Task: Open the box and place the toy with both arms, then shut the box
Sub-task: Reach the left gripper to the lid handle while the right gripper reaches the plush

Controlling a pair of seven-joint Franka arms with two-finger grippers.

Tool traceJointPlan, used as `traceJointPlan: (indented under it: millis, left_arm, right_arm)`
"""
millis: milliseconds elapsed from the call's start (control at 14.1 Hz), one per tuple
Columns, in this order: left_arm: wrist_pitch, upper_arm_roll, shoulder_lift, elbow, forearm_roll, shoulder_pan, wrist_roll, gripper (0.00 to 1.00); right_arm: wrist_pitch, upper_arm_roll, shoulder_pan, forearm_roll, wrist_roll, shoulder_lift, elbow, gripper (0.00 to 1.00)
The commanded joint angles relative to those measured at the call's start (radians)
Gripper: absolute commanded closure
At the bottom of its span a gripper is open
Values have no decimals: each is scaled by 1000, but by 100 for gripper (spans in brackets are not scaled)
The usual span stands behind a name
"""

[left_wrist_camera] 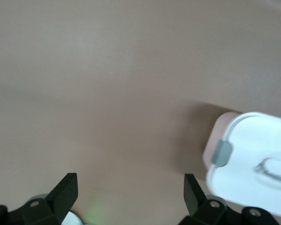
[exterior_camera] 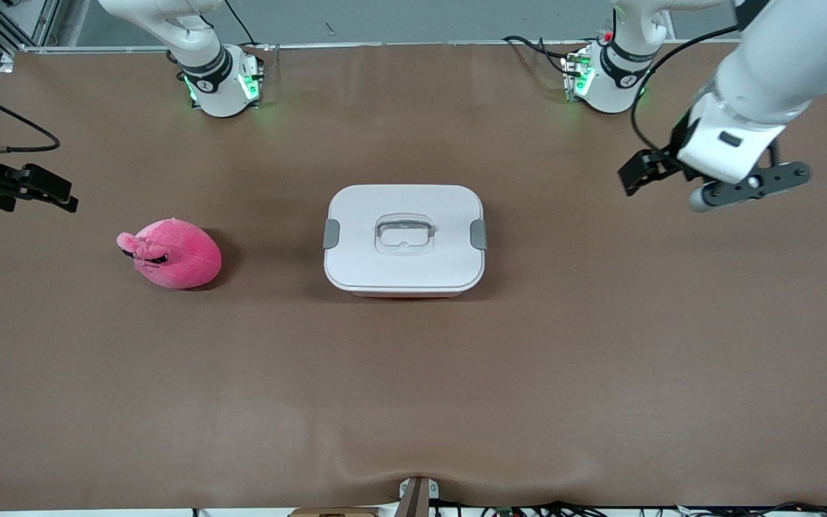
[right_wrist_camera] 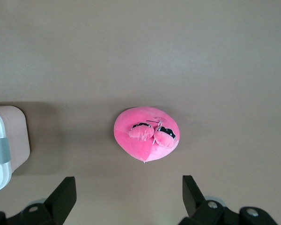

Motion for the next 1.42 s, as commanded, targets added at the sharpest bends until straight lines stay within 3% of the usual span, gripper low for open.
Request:
traceJointPlan:
  millis: [0,212,425,637,778,1062,1203,1345]
  left_arm:
    - [72,-64,40,-14,-12,2,-192,0]
    - [173,-91,98,-10,-11,-65,-450,0]
    - [256,-91,156,-7,6,-158,-701,0]
    - [328,-91,207,-6,59,-247,-971,7]
    - [377,-91,244,2,108,-287,-1129,7]
    - [398,-89,304,23,159,-346,-1358,8]
    - [422,-89,315,25,179,-361,-1484,9]
    - [453,-88,336,25,190,-376,-1570,9]
  right_arm:
    - [30,1,17,-2,-12,-7,-54,0]
    - [104,1,39,-2,-20,-4,-112,0]
    - [214,1,33,0,-20,-7,-255,0]
    - [239,1,39,-2,-27,-9,-295,0]
    - [291,1,27,-2,-122,-10,-347,0]
    - [323,0,17,0,-129,-10,-411,0]
    - [328,0,17,-2,-129,-6,-439,11]
    - [357,0,20,-2,-129,2,-462,11]
